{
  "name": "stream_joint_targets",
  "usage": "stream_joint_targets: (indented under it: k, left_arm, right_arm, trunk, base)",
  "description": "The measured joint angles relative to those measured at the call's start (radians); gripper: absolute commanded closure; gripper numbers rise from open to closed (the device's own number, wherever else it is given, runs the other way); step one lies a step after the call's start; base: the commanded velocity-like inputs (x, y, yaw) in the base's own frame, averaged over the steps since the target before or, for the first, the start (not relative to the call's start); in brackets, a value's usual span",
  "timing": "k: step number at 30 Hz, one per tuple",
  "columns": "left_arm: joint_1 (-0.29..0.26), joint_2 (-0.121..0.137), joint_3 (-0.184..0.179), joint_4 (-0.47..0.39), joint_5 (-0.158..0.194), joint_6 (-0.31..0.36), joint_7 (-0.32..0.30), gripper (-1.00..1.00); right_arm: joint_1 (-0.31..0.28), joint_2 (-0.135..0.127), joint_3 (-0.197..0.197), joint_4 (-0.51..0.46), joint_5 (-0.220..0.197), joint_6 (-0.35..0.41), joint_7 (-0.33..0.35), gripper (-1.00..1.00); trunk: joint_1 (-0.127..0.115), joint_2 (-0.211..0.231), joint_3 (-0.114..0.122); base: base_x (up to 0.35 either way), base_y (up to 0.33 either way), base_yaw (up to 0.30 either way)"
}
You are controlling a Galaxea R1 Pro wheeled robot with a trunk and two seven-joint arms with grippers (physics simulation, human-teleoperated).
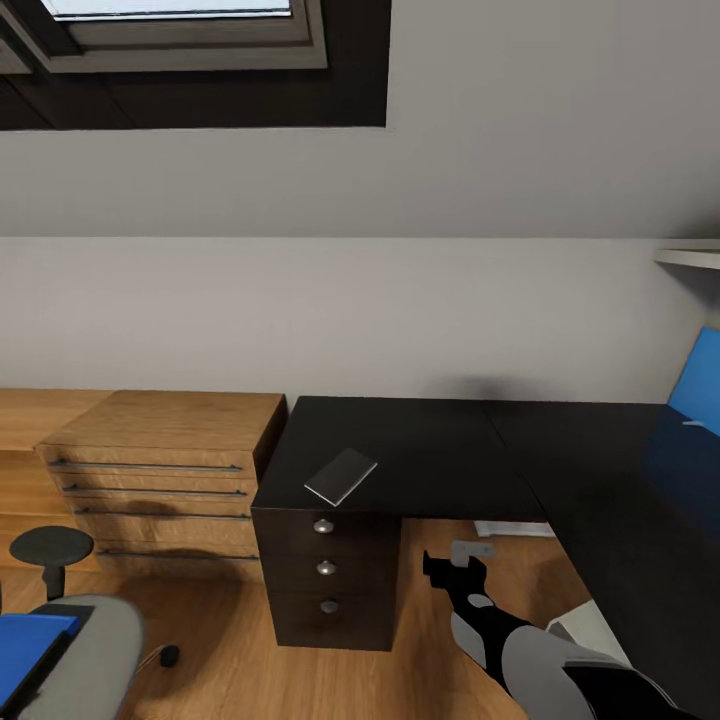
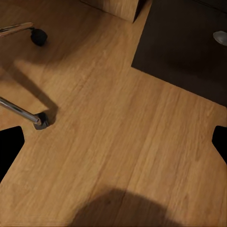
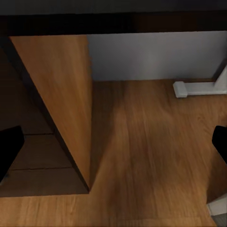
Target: In the bedroom, organize the workspace by keeping the computer under the desk, ensuring the monitor is on the desk, placing the keyboard on the desk next to the monitor, placing the mouse on the desk next to the keyboard, moving the folder from the swivel chair onto the desk next to the mouse, stacking the notebook on top of the folder with the pen on top of the notebook, and positioning the swivel chair next to the desk.
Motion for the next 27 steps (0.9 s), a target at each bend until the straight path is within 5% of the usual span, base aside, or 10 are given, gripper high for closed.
stream_joint_targets:
  k: [13, 17, 21, 27]
  left_arm:
    - [0.000, 0.001, -0.001, 0.004, -0.002, -0.004, -0.001, -1.00]
    - [0.000, 0.001, -0.001, 0.004, -0.002, -0.004, -0.001, -1.00]
    - [0.000, 0.003, -0.001, 0.004, -0.002, -0.004, -0.001, -1.00]
    - [0.000, 0.003, -0.001, 0.003, -0.002, -0.004, -0.001, -1.00]
  right_arm:
    - [0.000, 0.013, 0.007, -0.112, 0.003, 0.023, -0.003, -1.00]
    - [0.000, 0.016, 0.005, -0.245, 0.001, 0.179, -0.003, -1.00]
    - [-0.001, 0.022, -0.006, -0.486, -0.012, 0.456, -0.001, -1.00]
    - [0.001, 0.030, -0.008, -0.518, -0.062, 0.477, 0.000, -1.00]
  trunk:
    - [0.000, 0.000, 0.000]
    - [0.000, 0.000, 0.000]
    - [0.000, 0.000, 0.000]
    - [0.000, 0.000, -0.002]
  base:
    - [0.000, 0.000, 0.000]
    - [0.000, 0.000, 0.000]
    - [0.000, 0.000, 0.000]
    - [0.027, 0.000, 0.129]
